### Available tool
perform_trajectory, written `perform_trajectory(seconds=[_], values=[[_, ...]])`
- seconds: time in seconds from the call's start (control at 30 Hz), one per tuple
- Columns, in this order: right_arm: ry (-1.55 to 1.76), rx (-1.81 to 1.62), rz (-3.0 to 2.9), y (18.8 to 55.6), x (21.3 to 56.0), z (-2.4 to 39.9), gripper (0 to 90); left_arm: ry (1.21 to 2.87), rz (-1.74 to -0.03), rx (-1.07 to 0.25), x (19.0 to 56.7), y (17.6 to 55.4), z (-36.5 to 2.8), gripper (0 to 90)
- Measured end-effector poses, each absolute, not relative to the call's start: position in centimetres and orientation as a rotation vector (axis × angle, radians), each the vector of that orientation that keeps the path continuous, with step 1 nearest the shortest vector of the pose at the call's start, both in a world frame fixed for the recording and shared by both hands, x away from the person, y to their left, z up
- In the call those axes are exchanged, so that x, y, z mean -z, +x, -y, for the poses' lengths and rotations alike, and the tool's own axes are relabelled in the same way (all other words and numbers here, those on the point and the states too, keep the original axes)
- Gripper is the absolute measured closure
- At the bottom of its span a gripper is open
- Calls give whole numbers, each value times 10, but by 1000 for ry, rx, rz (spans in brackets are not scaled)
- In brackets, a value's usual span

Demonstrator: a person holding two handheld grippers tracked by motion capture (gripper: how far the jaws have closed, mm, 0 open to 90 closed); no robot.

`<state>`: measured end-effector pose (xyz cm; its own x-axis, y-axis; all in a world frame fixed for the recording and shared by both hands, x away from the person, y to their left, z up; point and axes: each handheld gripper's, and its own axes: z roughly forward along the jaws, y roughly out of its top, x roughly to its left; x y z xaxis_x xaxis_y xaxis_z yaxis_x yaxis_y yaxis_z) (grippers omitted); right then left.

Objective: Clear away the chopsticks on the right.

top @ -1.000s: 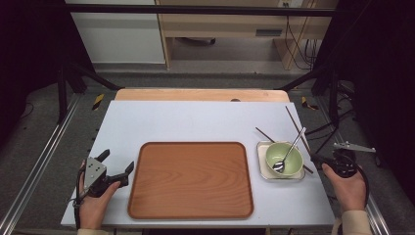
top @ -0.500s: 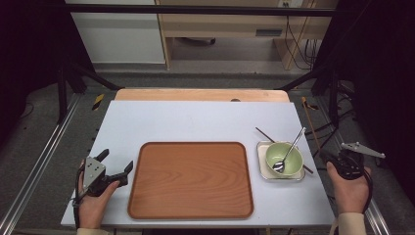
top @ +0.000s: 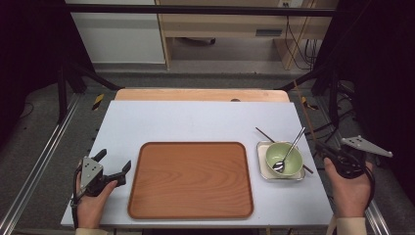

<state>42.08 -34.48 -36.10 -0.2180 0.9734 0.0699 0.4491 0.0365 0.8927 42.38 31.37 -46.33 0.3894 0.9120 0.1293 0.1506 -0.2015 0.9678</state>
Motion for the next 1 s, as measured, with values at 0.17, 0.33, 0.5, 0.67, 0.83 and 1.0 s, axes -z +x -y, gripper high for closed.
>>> perform_trajectory(seconds=[0.17, 0.33, 0.5, 0.67, 0.83, 1.0], values=[[1349, -1136, -1841, 418, 351, 301, 849, 1618, -964, -936, 462, 424, -315, 59], [1322, -1120, -1954, 416, 359, 261, 849, 1613, -968, -935, 462, 424, -316, 59], [1303, -1118, -2046, 416, 369, 230, 849, 1613, -972, -940, 463, 423, -319, 59], [1298, -1132, -2120, 412, 379, 207, 849, 1610, -972, -939, 463, 422, -319, 58], [1289, -1110, -2207, 406, 399, 182, 849, 1598, -977, -934, 462, 422, -321, 55], [1311, -1087, -2259, 400, 413, 170, 849, 1595, -974, -922, 462, 423, -320, 53]])
